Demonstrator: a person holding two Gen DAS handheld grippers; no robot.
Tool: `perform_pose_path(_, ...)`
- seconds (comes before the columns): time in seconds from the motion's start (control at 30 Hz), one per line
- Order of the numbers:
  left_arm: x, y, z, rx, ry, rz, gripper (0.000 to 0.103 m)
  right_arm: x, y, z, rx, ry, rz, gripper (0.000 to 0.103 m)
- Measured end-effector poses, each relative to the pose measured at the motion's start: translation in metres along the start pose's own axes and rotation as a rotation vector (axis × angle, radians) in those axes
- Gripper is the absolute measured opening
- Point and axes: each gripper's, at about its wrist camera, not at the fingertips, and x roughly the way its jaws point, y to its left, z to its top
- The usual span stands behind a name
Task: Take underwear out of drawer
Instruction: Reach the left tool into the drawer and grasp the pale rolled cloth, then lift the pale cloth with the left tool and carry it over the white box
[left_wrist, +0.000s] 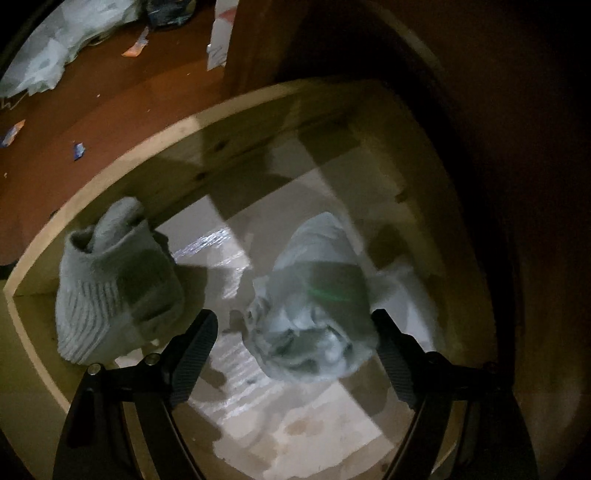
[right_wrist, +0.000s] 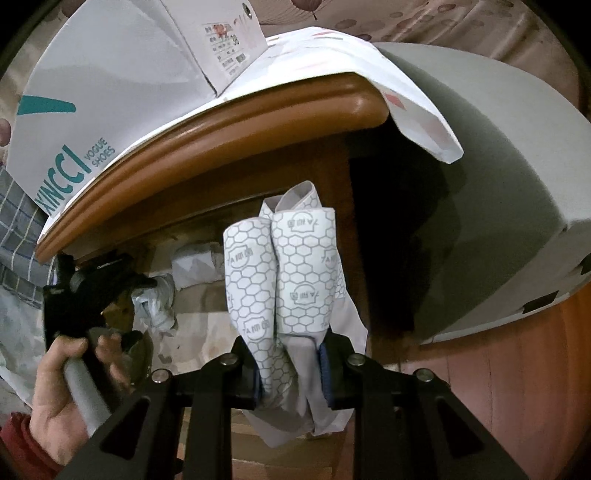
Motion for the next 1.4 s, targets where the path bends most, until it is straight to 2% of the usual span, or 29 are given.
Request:
perform_pose_path(0.1,0.009,0.003,0.003,-0.030,0.019,0.006,0.079,-0.001,0.000,0.003,-0.007,-0.003,-0.004,0.023)
perform_pose_path(0.17,0.011,0.004,0.004,-0.026,0.032,-0.008,0.060,-0.002,-0.001,0.004,-0.012,-0.005,-0.005,0.023)
perform_pose_path(0.27,0.011,0.000,0.005,0.000,0.046,-0.022,0.043,-0.001,0.000,0.004,-0.009,-0.003,-0.001,0.023)
perform_pose_path(0.37,0.004,-0.001,0.004,0.023,0.021,-0.022,0.033,-0.002,0.001,0.004,-0.017,-0.003,-0.003,0.023)
perform_pose_path(0.47,-0.001,0.001,0.004,0.040,0.023,-0.032,0.029,-0.002,0.002,0.003,-0.019,-0.004,-0.003,0.023)
perform_pose_path(1.0,-0.061,0.010,-0.012,0.161,-0.010,-0.078,0.027,-0.003,0.005,0.001,-0.035,-0.017,-0.017,0.023)
perform_pose_path(1.23,-0.093,0.012,-0.025,0.279,-0.030,-0.099,0.027,-0.003,0.009,0.000,-0.041,-0.016,-0.024,0.023)
perform_pose_path(1.4,-0.123,0.010,-0.032,0.398,-0.080,-0.107,0.027,-0.002,0.012,0.000,-0.047,-0.018,-0.024,0.023)
